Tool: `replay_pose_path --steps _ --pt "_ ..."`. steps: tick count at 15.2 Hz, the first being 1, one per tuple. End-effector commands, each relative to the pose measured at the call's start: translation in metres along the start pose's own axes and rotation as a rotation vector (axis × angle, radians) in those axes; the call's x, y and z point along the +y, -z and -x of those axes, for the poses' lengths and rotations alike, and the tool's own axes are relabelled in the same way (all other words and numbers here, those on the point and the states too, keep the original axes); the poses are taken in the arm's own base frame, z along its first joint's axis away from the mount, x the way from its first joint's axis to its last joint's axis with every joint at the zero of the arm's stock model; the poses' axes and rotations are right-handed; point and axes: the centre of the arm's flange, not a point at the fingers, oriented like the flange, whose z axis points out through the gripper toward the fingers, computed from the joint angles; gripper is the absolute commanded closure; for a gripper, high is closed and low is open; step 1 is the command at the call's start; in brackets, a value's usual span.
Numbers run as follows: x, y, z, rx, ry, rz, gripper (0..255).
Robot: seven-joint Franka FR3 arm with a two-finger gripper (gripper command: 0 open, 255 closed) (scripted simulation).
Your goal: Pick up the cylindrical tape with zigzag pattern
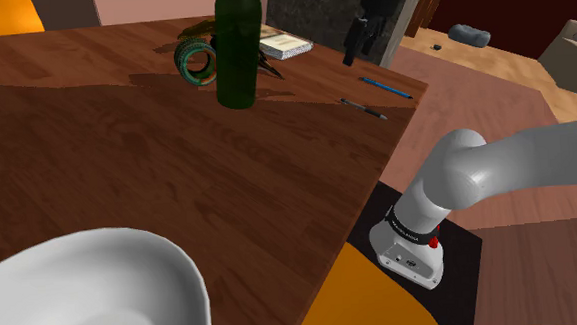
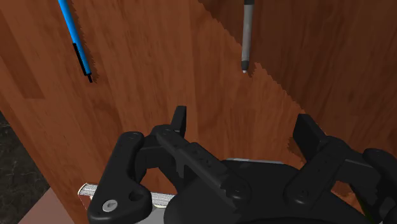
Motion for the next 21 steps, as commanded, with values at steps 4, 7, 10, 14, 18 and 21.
replay_pose_path --steps 4,7,10,14,18,21 --pt "-0.018 -0.002 -0.034 0.011 0.055 0.000 0" --pt "-0.037 -0.003 -0.066 0.022 0.111 -0.001 0" --pt "-0.059 -0.004 -0.098 0.033 0.166 -0.001 0" --pt "-0.090 -0.004 -0.138 0.047 0.240 -0.002 0" --pt "-0.124 -0.005 -0.175 0.062 0.314 -0.002 0" --pt "-0.151 -0.004 -0.202 0.072 0.369 -0.002 0"
